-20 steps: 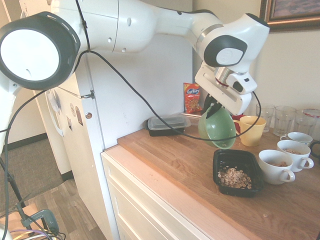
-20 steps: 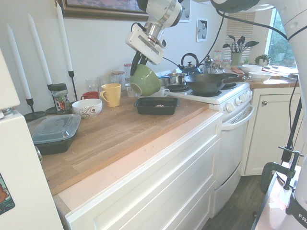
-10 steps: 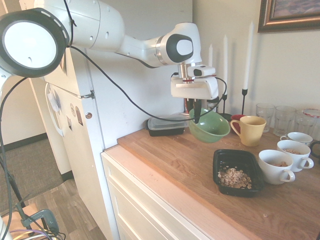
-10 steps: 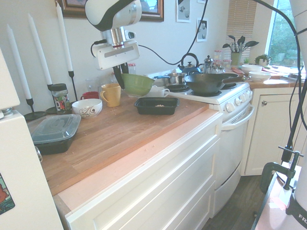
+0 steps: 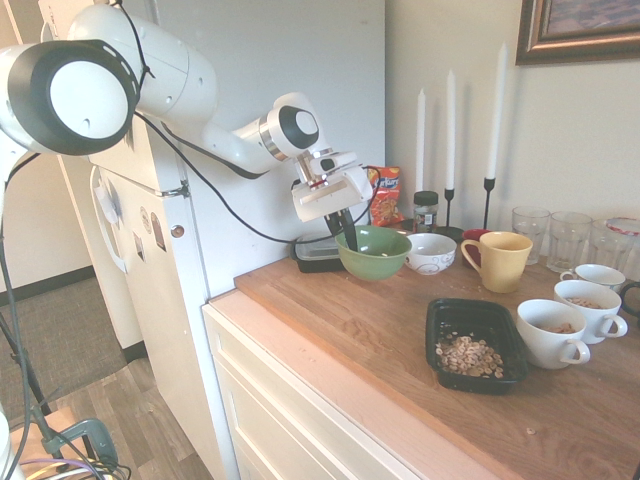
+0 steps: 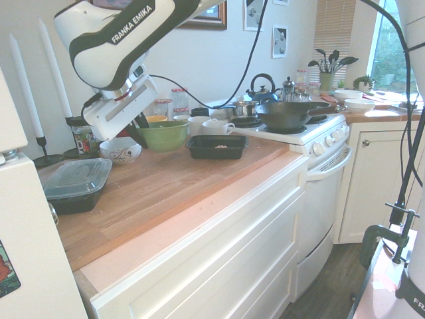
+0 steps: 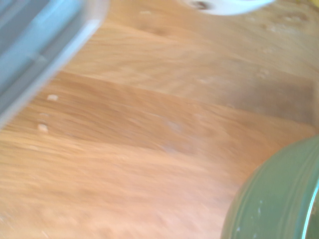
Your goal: Pour the cereal into the box
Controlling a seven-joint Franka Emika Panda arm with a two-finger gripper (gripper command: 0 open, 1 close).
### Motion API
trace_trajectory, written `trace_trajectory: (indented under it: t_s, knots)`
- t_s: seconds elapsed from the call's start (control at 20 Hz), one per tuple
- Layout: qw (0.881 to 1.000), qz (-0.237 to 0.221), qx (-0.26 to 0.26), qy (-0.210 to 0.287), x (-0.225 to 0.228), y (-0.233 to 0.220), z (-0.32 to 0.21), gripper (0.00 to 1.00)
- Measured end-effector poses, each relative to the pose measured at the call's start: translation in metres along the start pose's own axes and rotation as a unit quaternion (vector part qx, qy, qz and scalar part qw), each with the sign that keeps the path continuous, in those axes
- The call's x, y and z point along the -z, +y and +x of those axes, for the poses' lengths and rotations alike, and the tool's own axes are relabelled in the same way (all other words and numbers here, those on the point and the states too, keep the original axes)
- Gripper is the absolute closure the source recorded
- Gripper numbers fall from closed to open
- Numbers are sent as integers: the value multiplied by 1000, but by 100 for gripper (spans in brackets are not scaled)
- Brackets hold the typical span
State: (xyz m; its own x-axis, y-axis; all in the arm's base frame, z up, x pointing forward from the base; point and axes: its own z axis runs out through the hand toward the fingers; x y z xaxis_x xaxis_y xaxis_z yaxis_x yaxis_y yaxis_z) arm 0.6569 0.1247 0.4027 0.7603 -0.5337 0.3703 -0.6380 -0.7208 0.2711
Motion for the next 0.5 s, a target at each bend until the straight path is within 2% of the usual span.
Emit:
trace_trajectory:
  t_s: [0.3,0.5]
  knots:
    - [1000,23,-1,16,-46,-35,-15,100]
    - [1000,20,-4,16,-61,-42,-15,100]
